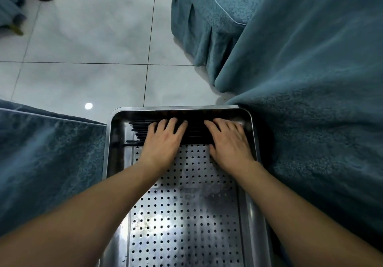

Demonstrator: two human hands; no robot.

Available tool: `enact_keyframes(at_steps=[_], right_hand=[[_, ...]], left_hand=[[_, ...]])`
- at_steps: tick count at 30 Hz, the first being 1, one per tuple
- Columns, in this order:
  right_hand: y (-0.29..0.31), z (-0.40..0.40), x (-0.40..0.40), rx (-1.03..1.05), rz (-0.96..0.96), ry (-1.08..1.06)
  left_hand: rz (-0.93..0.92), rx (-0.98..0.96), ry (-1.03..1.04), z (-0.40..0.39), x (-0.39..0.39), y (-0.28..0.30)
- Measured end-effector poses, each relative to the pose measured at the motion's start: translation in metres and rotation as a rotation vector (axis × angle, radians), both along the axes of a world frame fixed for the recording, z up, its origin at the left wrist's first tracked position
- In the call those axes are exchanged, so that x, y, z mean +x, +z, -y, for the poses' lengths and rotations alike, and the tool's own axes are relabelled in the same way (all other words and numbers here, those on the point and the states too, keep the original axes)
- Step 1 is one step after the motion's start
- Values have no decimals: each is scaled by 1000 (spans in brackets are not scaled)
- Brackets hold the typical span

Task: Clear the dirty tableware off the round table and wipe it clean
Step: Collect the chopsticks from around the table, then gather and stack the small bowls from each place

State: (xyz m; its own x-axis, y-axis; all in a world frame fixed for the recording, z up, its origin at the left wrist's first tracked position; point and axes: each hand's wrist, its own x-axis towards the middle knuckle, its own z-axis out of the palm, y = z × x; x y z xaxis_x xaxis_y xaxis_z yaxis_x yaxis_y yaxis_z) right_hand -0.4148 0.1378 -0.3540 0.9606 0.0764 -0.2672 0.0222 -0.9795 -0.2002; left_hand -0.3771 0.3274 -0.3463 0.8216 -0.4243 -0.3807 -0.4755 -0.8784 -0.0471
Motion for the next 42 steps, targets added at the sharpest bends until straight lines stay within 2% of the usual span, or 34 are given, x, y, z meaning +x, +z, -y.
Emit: enact_keyframes(at_steps=[5, 9, 15, 23, 29, 35, 42], right_hand=[[18, -5, -12, 34, 24, -47], [51, -8, -31, 85, 28, -94], [134, -8, -67, 119, 46, -188], [257, 2, -131, 105, 179, -332], [333, 20, -178, 121, 277, -477], [383, 53, -229, 97, 330, -635], [411, 99, -293, 56, 362, -747]], left_hand=[[-3, 2, -13, 1, -9, 14], [28, -79, -17, 1, -27, 47], [36, -231, -1, 8, -64, 135], [59, -365, -60, 30, -111, 264], [65, -492, -111, 62, -141, 335], [52, -578, -220, 103, -175, 377], [14, -602, -324, 154, -225, 401]])
